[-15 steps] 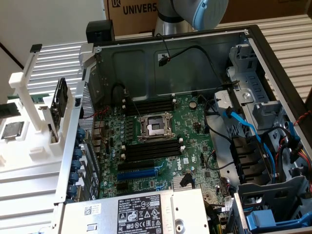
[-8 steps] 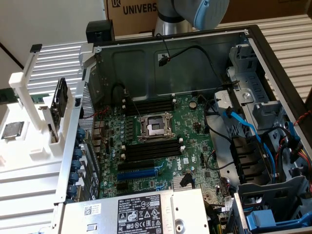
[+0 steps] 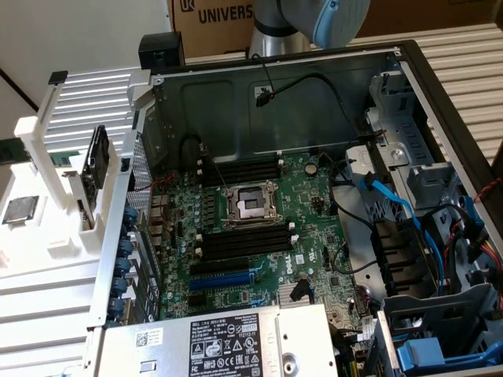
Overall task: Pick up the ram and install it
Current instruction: 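Insert the ram into the slot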
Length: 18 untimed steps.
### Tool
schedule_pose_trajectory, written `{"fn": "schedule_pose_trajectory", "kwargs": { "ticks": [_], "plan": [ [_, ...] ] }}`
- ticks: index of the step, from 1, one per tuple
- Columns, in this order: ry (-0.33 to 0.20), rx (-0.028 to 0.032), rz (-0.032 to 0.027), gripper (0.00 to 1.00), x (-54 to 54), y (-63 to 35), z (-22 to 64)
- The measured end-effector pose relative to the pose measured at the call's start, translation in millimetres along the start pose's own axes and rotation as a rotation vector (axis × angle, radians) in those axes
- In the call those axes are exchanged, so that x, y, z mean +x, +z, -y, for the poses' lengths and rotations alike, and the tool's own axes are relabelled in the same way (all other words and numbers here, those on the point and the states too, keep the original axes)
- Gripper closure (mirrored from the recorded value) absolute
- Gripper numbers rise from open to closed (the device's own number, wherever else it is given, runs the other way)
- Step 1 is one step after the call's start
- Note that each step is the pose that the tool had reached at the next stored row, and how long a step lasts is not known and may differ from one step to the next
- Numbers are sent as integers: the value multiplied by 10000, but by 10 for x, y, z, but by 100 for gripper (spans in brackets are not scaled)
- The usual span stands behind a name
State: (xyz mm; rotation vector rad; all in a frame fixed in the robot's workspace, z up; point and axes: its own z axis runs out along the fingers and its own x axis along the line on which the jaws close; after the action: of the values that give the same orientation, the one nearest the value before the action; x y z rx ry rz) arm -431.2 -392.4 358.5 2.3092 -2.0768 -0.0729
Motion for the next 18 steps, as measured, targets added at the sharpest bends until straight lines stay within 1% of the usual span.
{"fn": "schedule_pose_trajectory", "kwargs": {
  "ticks": [3, 4, 9, 12, 15, 18],
  "plan": [
    [-1, 10, -1, 86, 5, -5, 45],
    [0, 12, -3, 86, 11, -13, 105],
    [-1, 18, -2, 86, 31, -63, 286],
    [-1, 18, -3, 86, 44, -114, 413],
    [-1, 30, -3, 86, 51, -151, 492],
    [-1, 30, -4, 86, 61, -219, 592]
  ]
}}
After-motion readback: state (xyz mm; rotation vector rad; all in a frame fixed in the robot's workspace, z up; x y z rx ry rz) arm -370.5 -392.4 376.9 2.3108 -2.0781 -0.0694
